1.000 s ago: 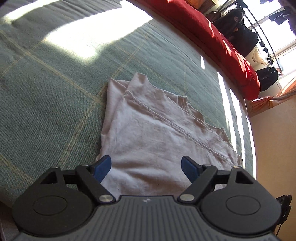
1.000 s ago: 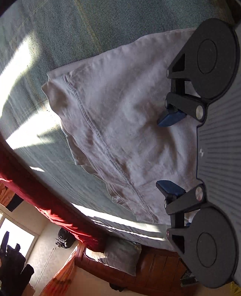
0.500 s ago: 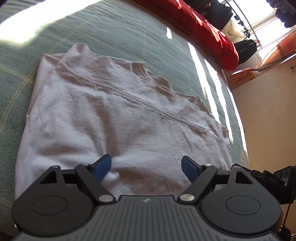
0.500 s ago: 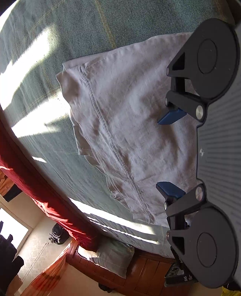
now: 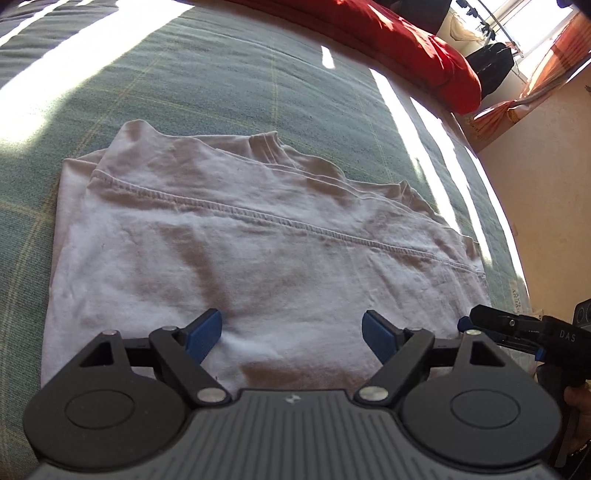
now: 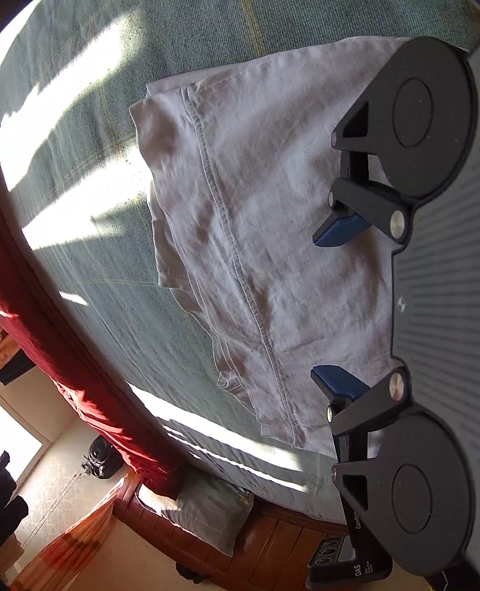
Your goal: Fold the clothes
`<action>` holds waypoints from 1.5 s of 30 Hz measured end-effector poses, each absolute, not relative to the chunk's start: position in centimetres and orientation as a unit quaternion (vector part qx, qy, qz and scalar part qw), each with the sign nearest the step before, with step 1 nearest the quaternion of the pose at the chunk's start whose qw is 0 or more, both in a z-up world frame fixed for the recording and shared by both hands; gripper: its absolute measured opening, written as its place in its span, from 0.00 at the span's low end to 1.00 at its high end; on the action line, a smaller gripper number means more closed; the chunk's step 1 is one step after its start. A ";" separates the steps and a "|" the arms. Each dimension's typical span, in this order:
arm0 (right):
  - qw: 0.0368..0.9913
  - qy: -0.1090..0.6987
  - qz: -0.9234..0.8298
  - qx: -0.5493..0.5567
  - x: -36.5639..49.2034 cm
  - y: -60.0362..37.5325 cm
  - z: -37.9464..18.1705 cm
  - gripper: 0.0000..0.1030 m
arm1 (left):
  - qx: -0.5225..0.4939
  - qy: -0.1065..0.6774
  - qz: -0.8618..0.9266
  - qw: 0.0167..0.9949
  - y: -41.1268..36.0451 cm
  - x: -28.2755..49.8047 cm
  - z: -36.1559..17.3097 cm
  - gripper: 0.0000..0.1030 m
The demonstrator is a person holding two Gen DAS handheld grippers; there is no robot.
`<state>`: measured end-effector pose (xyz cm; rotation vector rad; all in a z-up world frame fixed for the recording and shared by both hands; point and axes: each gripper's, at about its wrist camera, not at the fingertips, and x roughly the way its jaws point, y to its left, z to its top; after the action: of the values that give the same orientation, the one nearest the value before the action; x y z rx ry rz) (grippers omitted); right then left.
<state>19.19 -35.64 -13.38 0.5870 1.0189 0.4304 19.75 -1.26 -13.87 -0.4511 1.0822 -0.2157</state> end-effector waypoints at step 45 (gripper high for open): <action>0.823 0.484 0.202 0.219 19.5 -33.1 -14.9 1.00 | -0.239 0.464 -0.016 0.853 6.6 29.2 -14.6 0.81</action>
<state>19.46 -33.06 -14.86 0.4655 1.0284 0.4296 29.19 6.56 -14.58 -0.5023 0.9758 -0.0328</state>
